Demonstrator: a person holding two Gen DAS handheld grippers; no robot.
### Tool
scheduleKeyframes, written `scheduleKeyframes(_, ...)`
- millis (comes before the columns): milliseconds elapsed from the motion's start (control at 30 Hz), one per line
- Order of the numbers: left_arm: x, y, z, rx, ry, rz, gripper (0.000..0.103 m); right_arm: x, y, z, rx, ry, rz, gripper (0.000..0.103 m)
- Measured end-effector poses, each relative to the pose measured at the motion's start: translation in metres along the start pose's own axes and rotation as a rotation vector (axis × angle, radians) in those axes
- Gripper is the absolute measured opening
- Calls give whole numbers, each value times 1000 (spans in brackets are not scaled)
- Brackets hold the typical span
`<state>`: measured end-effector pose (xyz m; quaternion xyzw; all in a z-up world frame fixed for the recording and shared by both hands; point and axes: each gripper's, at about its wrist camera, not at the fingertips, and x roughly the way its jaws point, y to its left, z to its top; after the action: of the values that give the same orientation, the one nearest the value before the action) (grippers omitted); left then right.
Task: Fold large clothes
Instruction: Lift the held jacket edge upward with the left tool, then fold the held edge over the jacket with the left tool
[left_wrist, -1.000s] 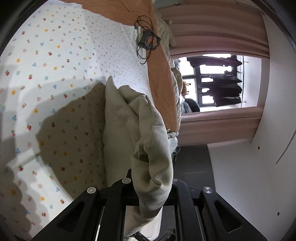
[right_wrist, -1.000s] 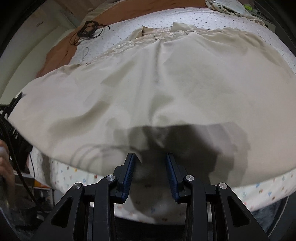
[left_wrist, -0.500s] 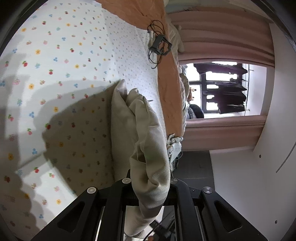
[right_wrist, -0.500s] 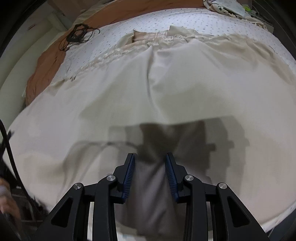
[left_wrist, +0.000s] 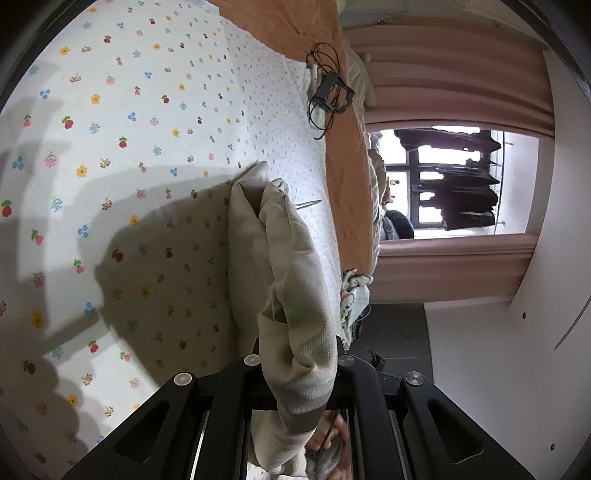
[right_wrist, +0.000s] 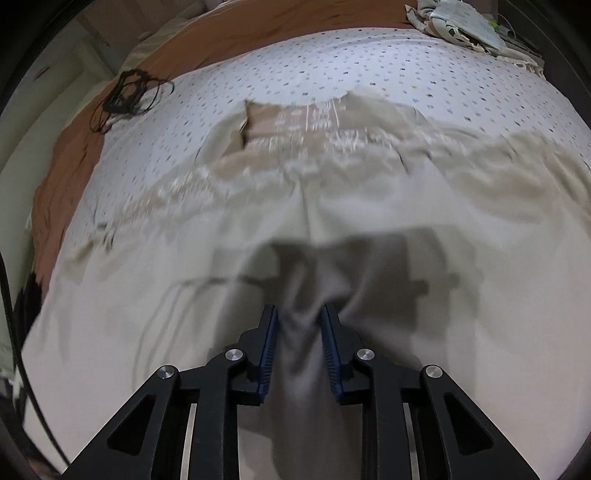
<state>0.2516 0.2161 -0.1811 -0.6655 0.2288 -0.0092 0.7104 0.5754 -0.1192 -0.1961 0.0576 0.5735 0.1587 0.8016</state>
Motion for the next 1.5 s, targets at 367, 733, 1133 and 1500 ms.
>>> scheduleKeyframes(367, 7, -33, -6, 26, 25, -59, 9, -12, -7, -18, 22, 65, 65, 24)
scheduleKeyframes(733, 29, -118, -29, 178, 87, -116, 9, -50, -20, -121, 8, 100, 124, 24)
scheduleKeyframes(1133, 78, -190, -77, 320, 197, -141, 9, -79, -44, -181, 84, 129, 281, 24)
scheduleKeyframes(1500, 131, -240, -130, 426, 316, -130, 9, -150, -130, -201, 237, -43, 326, 24)
